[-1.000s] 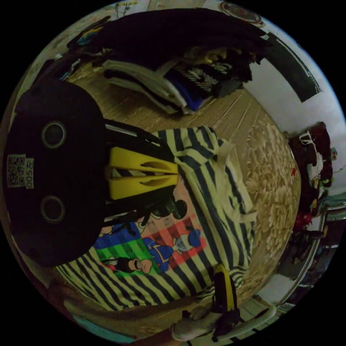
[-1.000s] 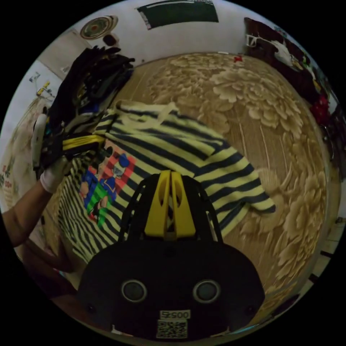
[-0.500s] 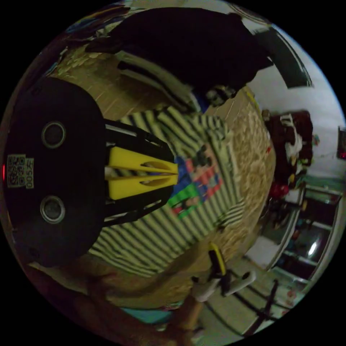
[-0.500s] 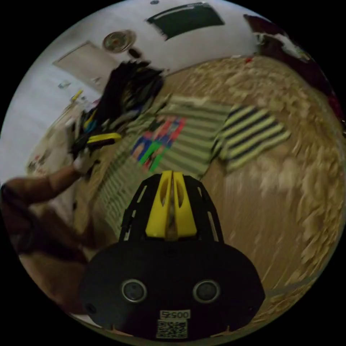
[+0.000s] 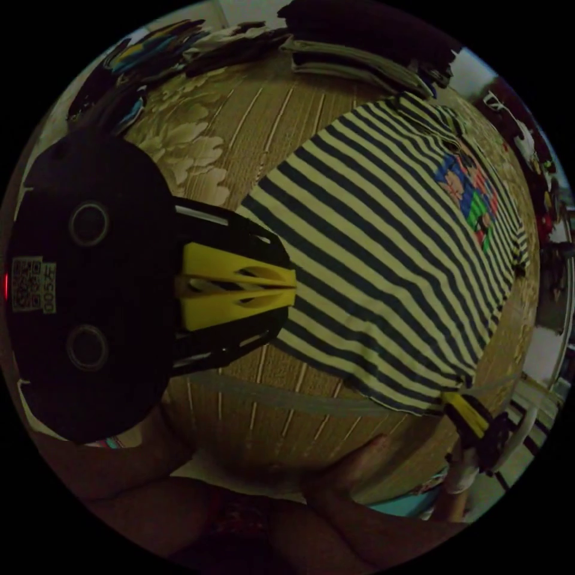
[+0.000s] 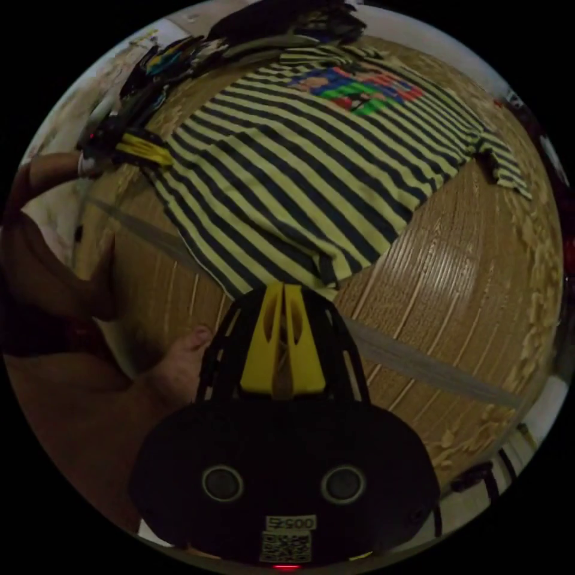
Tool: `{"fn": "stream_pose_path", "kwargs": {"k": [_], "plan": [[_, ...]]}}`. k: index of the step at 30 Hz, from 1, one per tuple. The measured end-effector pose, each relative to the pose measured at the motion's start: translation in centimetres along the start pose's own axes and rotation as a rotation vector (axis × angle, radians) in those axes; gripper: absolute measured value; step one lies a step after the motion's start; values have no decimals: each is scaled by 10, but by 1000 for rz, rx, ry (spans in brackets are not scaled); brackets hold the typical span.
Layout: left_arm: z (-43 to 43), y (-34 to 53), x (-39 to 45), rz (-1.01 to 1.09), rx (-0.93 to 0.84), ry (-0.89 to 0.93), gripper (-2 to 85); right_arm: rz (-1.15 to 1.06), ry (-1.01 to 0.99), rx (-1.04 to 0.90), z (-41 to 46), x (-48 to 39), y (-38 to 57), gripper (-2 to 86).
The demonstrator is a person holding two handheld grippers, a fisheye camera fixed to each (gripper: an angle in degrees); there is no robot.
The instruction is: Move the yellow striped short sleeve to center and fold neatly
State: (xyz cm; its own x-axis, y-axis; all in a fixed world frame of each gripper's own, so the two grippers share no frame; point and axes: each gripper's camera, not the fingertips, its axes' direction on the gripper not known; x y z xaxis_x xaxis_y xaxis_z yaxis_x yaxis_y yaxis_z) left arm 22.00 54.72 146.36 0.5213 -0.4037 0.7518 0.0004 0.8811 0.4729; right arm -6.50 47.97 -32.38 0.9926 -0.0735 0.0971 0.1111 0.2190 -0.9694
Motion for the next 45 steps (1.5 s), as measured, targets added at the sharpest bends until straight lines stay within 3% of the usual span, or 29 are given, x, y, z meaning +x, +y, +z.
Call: {"fn": "stream_pose_path", "kwargs": {"k": [7,16,20,24,29,33,37,40,45], "plan": [[13,25,5,109,-65,39,-5,-27,-153,-177,23,-29,-11,-15],[33,58,-5,139,-175,316,-3,-74,-281,-404,48,-64,-29,-15],[25,70,-23,170,-189,427,1,-64,-342,-399,44,-68,-40,-15],[-18,77,-72,27,2,238,7,-67,-325,-298,9,-55,-63,-14],[-45,77,-137,-188,187,-21,35,-74,-283,86,-56,-32,-139,-7],[-44,69,-169,-308,276,-187,59,-120,-271,207,-63,-35,-207,11],[-32,61,-188,-344,234,-244,80,-136,-354,228,-54,-51,-275,42],[-28,64,-208,-394,202,-248,85,-143,-281,206,-49,-69,-307,58],[-22,81,-247,-465,164,-131,15,-118,-205,208,-52,-89,-336,16]]}}
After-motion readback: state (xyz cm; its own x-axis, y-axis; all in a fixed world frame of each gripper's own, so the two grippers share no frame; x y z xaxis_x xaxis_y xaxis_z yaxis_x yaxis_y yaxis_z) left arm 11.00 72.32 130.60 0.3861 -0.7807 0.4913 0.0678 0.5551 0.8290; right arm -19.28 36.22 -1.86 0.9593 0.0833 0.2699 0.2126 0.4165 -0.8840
